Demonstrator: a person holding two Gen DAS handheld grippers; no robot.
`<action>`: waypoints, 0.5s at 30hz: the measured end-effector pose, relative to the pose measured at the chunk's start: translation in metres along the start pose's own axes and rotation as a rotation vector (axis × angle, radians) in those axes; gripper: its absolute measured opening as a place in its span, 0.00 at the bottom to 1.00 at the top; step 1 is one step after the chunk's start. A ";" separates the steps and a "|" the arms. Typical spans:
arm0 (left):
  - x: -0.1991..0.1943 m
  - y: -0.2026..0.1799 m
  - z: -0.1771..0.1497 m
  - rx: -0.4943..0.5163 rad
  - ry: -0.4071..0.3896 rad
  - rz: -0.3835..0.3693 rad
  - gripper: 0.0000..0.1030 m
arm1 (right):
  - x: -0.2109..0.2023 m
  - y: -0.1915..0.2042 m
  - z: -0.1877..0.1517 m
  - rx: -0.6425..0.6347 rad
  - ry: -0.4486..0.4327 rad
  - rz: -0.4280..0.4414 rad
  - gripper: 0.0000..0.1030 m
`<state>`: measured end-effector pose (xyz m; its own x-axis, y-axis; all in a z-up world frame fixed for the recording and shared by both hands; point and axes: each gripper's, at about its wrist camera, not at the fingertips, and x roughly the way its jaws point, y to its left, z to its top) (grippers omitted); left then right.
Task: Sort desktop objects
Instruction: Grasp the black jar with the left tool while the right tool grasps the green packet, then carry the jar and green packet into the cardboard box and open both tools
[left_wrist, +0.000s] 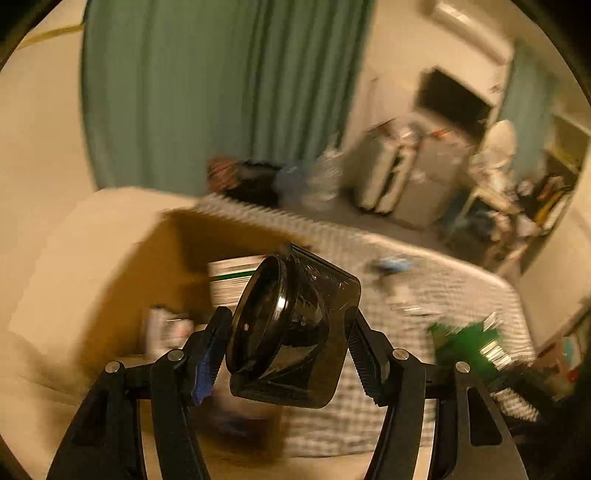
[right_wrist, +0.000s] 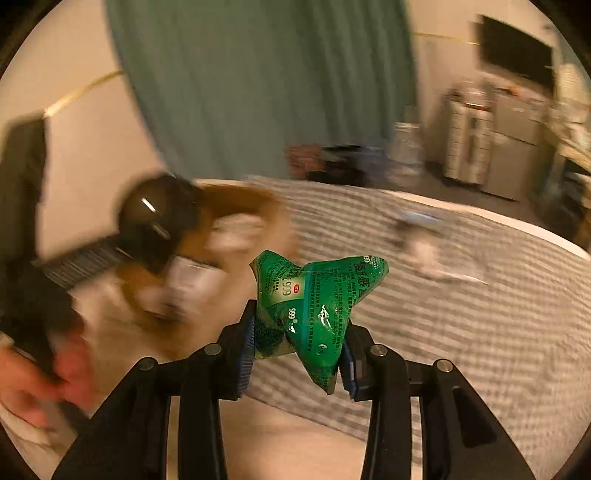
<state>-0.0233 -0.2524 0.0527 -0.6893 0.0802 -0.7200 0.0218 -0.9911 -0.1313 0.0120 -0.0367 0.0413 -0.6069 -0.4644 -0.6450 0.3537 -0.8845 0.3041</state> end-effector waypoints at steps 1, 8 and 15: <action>0.006 0.013 0.004 0.002 0.020 0.037 0.61 | 0.009 0.009 0.011 0.026 0.003 0.050 0.37; 0.031 0.094 0.004 -0.110 0.149 0.062 0.63 | 0.088 0.045 0.057 0.152 0.096 0.114 0.42; 0.012 0.099 -0.004 -0.091 0.093 0.022 0.91 | 0.069 0.007 0.048 0.362 0.072 0.177 0.61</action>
<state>-0.0263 -0.3492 0.0279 -0.6176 0.0725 -0.7831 0.1044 -0.9794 -0.1731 -0.0614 -0.0773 0.0332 -0.5033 -0.6178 -0.6042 0.1667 -0.7555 0.6335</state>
